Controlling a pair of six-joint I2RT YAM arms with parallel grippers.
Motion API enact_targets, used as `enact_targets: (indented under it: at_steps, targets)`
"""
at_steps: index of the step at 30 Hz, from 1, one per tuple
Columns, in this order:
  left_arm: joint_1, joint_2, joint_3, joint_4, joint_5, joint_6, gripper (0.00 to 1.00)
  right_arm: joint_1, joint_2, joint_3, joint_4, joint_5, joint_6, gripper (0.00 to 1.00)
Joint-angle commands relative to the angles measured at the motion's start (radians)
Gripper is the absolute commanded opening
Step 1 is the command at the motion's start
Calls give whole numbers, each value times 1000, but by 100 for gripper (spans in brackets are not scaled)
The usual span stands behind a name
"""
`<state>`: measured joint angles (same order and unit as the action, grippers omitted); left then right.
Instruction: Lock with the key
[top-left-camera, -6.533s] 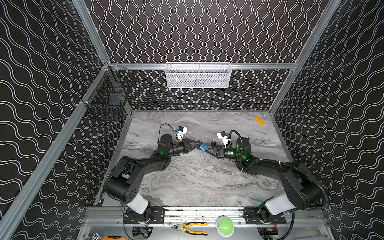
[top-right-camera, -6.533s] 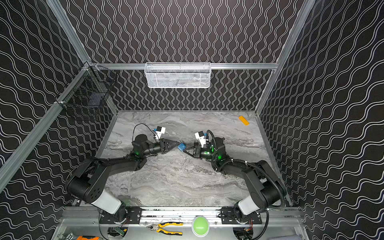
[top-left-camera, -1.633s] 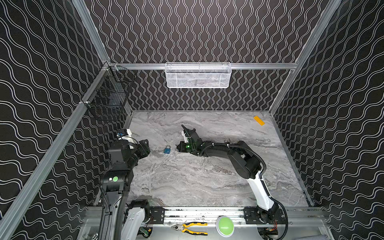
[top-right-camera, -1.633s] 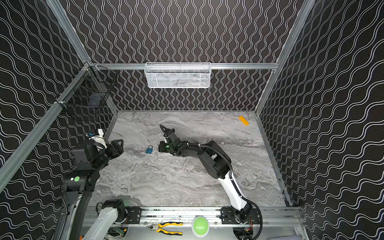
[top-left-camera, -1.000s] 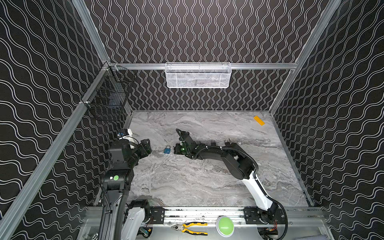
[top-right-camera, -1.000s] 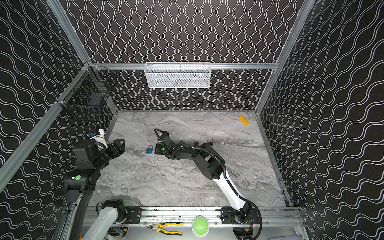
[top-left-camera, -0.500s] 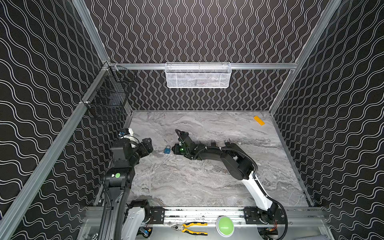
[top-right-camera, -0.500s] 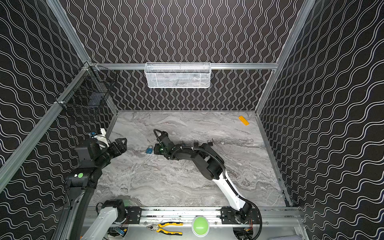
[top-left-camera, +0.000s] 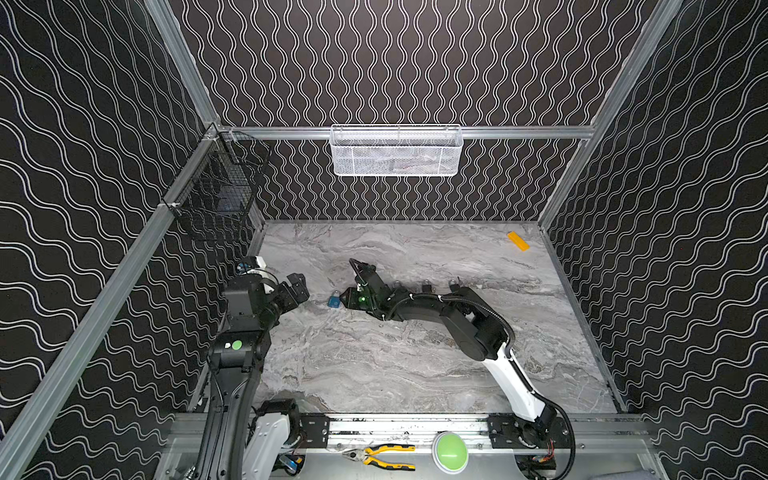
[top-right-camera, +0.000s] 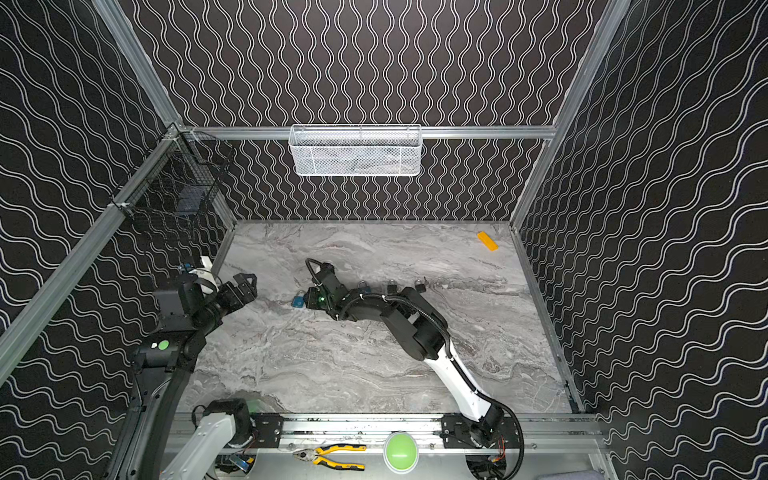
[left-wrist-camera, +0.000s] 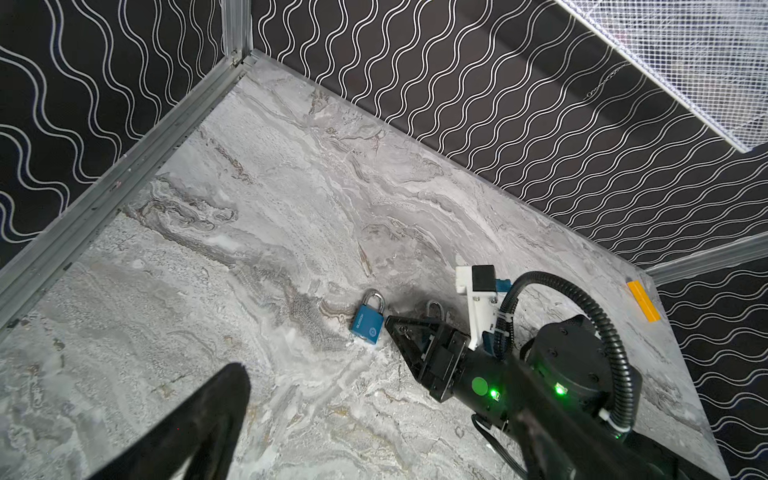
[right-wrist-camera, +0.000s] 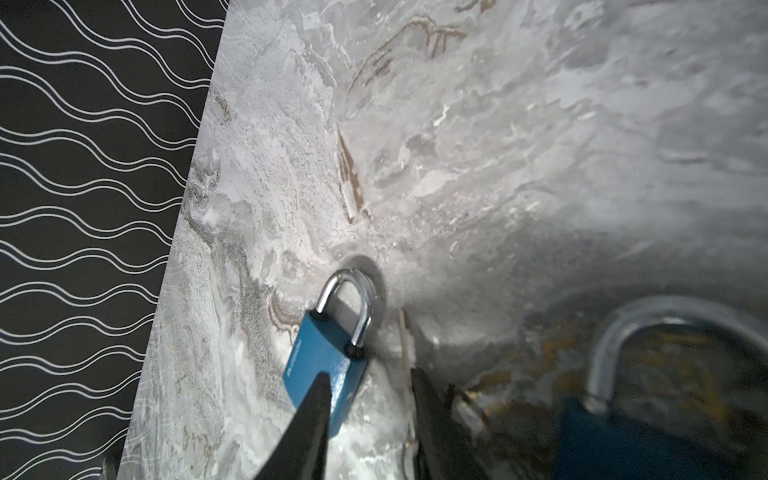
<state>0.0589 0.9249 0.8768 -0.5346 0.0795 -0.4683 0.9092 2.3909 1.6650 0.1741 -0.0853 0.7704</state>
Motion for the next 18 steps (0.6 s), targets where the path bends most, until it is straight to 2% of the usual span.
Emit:
enact_targets:
  at_steps: [1, 10, 18]
  targets:
    - [2, 12, 12, 33, 6, -16, 99, 11, 20, 24, -134, 24, 17, 37]
    - [2, -12, 19, 38, -24, -36, 99, 34, 46, 103, -289, 107, -24, 41]
    - [2, 23, 34, 42, 20, -50, 99, 52, 60, 154, -400, 185, -57, 44]
